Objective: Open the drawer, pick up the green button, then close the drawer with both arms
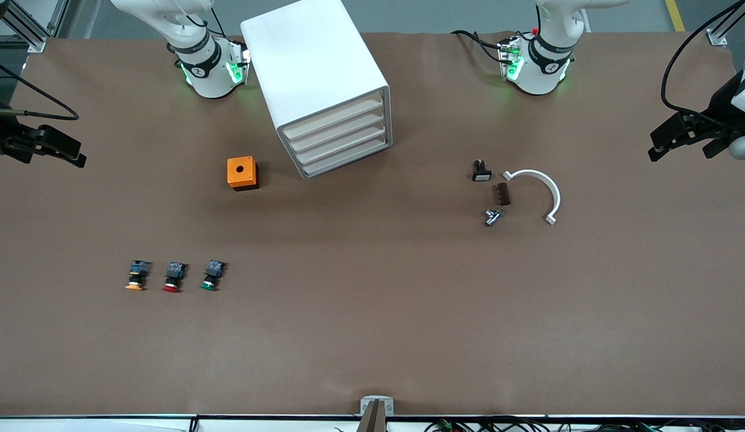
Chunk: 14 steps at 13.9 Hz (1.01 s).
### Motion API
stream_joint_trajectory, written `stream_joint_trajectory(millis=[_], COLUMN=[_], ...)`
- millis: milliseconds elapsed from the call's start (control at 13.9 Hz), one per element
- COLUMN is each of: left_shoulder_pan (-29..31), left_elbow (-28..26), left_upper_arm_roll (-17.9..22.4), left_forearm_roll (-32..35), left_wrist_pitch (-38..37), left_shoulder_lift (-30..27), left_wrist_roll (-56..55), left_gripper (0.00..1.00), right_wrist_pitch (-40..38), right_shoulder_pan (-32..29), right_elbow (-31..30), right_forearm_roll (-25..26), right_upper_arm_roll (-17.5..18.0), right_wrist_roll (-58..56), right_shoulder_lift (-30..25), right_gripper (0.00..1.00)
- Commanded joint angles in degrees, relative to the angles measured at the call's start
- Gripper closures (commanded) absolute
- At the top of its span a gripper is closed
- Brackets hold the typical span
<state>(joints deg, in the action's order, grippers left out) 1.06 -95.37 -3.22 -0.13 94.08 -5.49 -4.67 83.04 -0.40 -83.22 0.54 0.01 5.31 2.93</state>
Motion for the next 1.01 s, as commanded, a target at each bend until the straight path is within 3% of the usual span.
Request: stream_joint_trajectory(millis=[0, 577, 938], left_shoulder_pan=[-0.27, -0.44, -0.79], left_elbow=[2.55, 3.61, 4.23], left_upper_arm_roll=[0.41, 0.15, -0.12], left_forearm_roll=[0.57, -0.14, -0.57], left_wrist_pitch=[-2.23, -4.78, -6.10], left_shoulder_lift=[-0.05, 1.27, 1.18], left_wrist_roll=[0.19, 0.19, 0.54], left_gripper=[0.01, 0.01, 0.01], right_wrist_pitch=[0.55, 0.90, 6.96], right_shoulder_pan=[-0.83, -0.74, -0.83], right_elbow=[-1.07, -1.68, -9.59], right_forearm_roll=[-0.81, -0.81, -1.77], right_upper_arm_roll=[0.51, 0.60, 0.60], right_wrist_roll=[0.58, 0.58, -1.87], right_shoulder_lift=[-1.08, -1.34, -6.35], right_gripper=[0.00, 0.00, 0.00])
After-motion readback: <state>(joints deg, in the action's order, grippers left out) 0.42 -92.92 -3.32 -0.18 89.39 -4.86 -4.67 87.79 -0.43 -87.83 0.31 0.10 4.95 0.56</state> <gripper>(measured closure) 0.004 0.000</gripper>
